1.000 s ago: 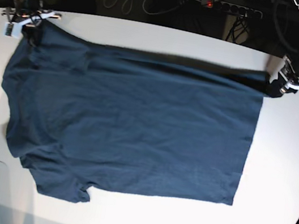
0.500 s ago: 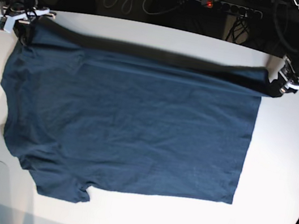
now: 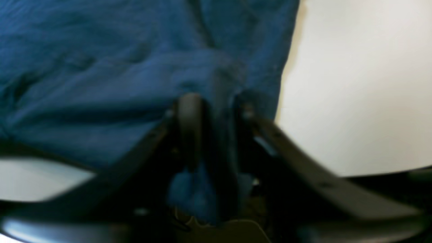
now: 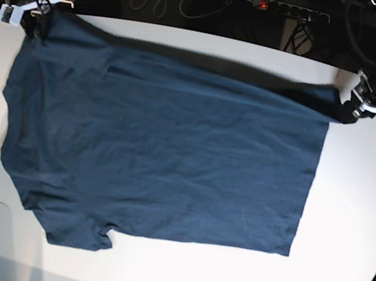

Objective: Layout the t-shirt on the table in an organized manner, then fold the t-shirt properly
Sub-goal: 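Pull the shirt edge taut between both grippers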

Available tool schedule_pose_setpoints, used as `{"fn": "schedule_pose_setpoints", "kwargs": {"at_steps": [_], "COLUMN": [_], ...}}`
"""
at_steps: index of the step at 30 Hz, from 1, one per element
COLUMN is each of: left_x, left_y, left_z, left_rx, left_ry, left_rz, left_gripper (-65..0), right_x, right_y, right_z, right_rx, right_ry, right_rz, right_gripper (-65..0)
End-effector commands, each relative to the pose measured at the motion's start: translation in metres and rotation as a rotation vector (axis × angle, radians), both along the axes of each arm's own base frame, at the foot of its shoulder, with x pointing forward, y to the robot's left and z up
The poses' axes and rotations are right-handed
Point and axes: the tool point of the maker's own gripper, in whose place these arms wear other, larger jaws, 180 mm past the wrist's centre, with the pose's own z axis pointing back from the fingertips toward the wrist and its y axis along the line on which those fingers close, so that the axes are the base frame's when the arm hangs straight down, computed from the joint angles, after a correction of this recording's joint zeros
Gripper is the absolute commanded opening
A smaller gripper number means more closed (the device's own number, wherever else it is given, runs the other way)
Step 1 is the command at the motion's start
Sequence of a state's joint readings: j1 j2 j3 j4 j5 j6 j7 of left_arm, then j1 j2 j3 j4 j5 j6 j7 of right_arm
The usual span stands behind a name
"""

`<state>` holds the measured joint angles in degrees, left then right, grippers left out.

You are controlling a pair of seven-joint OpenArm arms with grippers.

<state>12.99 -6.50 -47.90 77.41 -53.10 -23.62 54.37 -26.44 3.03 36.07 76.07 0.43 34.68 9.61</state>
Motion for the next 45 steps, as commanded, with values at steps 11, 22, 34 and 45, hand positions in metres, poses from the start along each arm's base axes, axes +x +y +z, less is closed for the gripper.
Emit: {"fn": "schedule_pose_setpoints", "kwargs": {"at_steps": [11, 22, 34, 45], "left_x": [-0.001, -0.002, -0.001, -0.001], "left_y": [0.007, 0.008, 0.008, 0.008], "left_z": [0.015, 0.016, 0.016, 0.015], "left_rx": [0.043, 0.043, 0.043, 0.042], "left_ry": [-0.038, -0.038, -0.04, -0.039], "left_rz": [-0.005, -0.004, -0.004, -0.003], "left_gripper": [-65.0, -65.0, -65.0, -65.0], "right_x": [0.011, 0.024, 0.027, 0.021], "right_y": [0.0, 0.013, -0.004, 0.002], "right_z": [0.012, -0.01, 0.01, 0.053], "right_rx": [-0.009, 0.044, 0.01, -0.05], "right_ry": [-0.045, -0.02, -0.081, -0.166], "right_rz": [0.042, 0.068, 0.012, -0.008], "right_gripper": [-25.1, -30.4, -65.0, -65.0]}}
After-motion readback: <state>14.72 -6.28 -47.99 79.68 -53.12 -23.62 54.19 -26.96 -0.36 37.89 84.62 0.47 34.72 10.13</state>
